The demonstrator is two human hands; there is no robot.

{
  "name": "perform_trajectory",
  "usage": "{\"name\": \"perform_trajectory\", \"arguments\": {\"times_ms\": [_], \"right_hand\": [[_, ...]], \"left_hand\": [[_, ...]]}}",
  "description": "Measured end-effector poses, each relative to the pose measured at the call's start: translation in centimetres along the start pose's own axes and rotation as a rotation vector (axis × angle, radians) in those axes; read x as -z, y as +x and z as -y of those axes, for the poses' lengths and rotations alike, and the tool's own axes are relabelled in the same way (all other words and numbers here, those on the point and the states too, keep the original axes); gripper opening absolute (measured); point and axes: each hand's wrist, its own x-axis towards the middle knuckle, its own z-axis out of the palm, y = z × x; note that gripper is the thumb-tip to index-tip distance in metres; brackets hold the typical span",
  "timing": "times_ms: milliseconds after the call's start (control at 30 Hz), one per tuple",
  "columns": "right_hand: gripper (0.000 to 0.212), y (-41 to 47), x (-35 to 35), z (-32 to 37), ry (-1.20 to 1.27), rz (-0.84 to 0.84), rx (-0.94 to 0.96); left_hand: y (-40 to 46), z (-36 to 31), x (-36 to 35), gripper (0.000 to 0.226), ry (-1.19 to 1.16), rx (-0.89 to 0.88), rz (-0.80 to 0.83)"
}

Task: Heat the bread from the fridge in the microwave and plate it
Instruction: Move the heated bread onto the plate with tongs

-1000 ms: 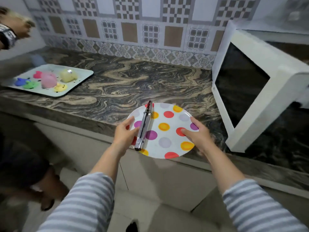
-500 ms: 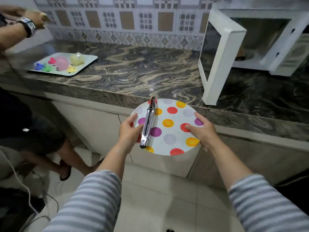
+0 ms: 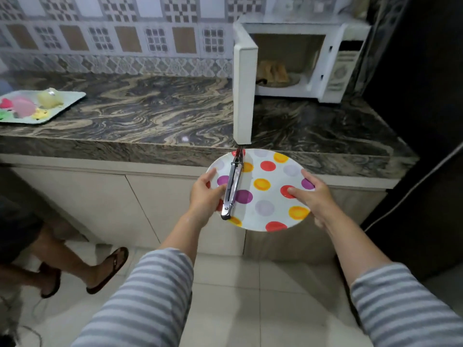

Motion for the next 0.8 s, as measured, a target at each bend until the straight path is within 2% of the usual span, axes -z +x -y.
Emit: {"name": "perform_trajectory", "arguments": {"times_ms": [433, 800], "right_hand": [[0.076, 10.9, 15.9, 4.4, -0.084, -0.063, 0.081], [0.072, 21.5, 18.3, 6.1, -0.125, -0.013, 0.067]], "left_hand": [[4.0, -5.1, -19.0, 0.061, -0.048, -0.066, 0.003], [12.4, -7.3, -25.3, 0.054, 0.053, -0.03, -0.068]]}}
